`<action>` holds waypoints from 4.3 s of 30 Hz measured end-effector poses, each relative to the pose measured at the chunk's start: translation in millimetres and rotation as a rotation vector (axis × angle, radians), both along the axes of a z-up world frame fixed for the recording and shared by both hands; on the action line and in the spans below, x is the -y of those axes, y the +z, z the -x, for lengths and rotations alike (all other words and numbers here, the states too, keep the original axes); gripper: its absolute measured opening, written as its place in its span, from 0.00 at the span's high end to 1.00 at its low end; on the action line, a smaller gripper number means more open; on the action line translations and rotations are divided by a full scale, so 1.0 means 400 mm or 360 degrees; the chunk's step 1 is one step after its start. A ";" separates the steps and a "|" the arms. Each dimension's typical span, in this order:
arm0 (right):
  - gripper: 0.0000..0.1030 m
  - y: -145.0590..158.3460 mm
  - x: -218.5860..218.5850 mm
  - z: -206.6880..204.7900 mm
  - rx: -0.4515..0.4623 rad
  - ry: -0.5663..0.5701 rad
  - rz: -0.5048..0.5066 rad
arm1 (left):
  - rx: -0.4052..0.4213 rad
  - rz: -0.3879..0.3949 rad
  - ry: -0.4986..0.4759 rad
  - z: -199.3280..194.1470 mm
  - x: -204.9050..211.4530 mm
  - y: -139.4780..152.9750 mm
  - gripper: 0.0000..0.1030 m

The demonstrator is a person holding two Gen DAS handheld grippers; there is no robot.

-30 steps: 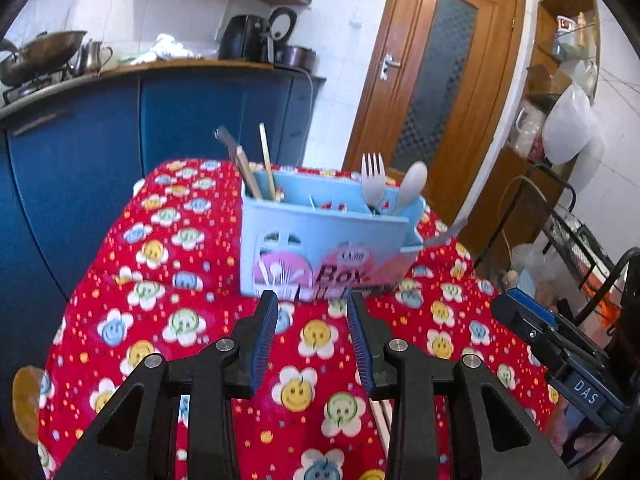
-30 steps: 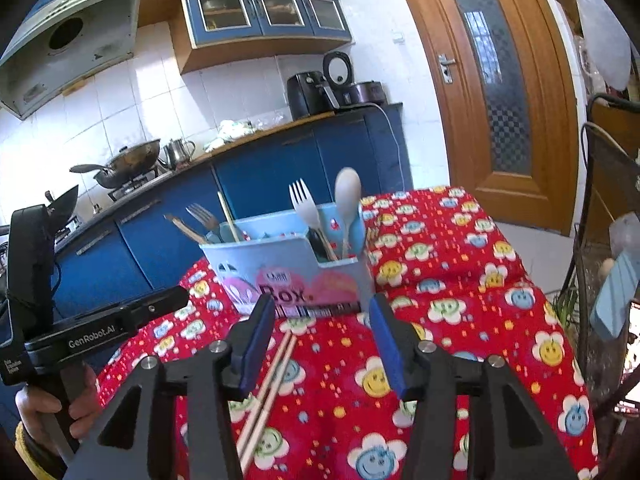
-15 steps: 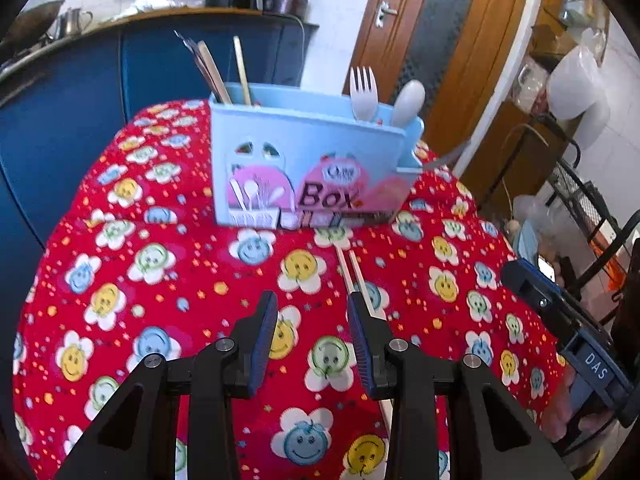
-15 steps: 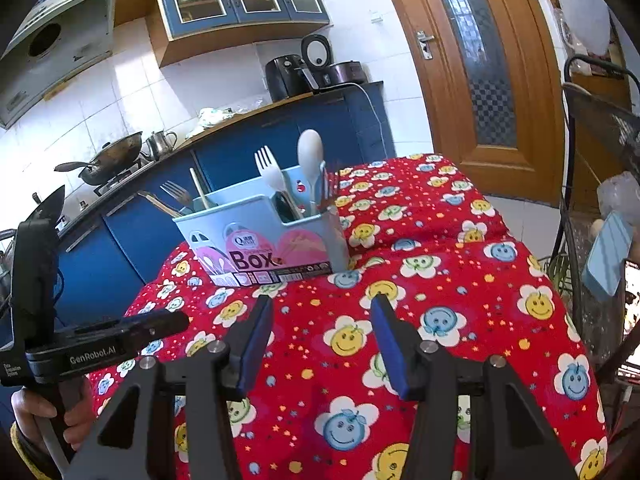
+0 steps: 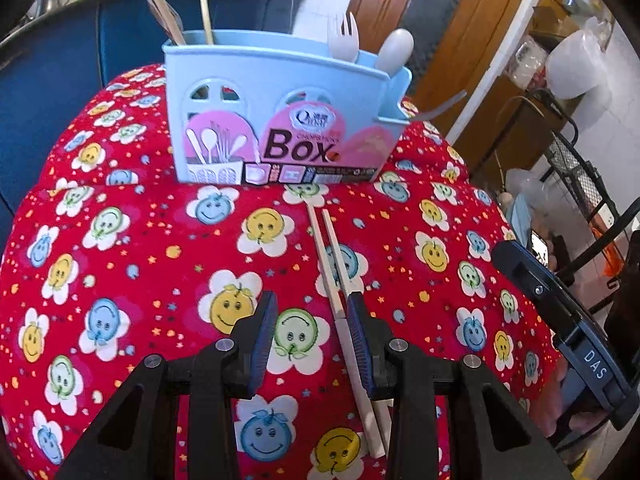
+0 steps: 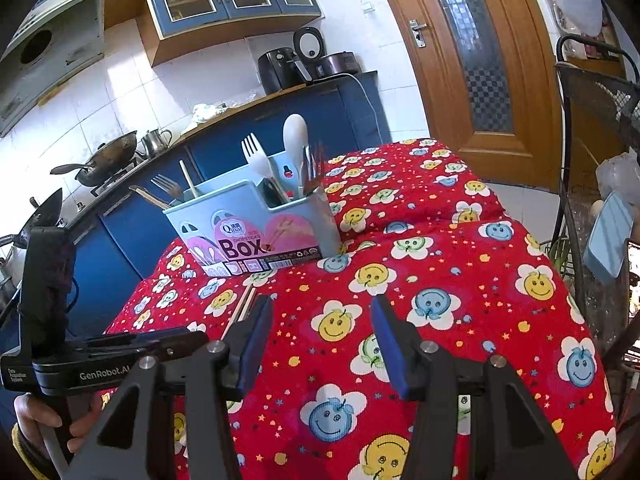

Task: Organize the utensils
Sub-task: 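Move both open tools back down to the remaining chopsticks, then grasp a wooden chopstick with the left tool while the right tool grasps another chopstick, then lift both chopsticks upright over the blue caddy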

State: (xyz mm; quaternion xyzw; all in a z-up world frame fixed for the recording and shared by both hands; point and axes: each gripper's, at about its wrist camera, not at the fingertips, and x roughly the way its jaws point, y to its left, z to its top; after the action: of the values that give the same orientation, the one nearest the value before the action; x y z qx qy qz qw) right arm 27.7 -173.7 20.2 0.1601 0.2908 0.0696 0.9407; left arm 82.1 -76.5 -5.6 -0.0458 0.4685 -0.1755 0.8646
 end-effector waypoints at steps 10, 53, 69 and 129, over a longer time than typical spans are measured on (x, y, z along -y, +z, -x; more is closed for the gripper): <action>0.48 -0.011 0.020 0.002 -0.0009 -0.0018 -0.0038 | -0.0011 -0.0082 0.0018 -0.006 0.021 -0.021 0.64; 0.47 -0.002 -0.053 -0.040 -0.0180 0.0128 -0.0019 | -0.0051 0.0294 0.0062 -0.060 -0.145 0.019 0.96; 0.60 -0.046 -0.196 -0.156 -0.0561 0.0357 0.0099 | 0.0263 0.0300 0.0183 0.003 -0.257 0.075 0.96; 0.94 0.187 -0.034 -0.150 0.0302 0.0189 -0.0152 | 0.0832 0.0348 0.0176 -0.111 -0.127 0.304 0.96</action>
State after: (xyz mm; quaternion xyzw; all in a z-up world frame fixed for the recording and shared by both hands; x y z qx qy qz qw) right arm 87.7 -160.1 94.8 0.1798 0.2058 0.1537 0.9496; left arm 126.5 -25.6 115.9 -0.1174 0.2047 -0.1834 0.9543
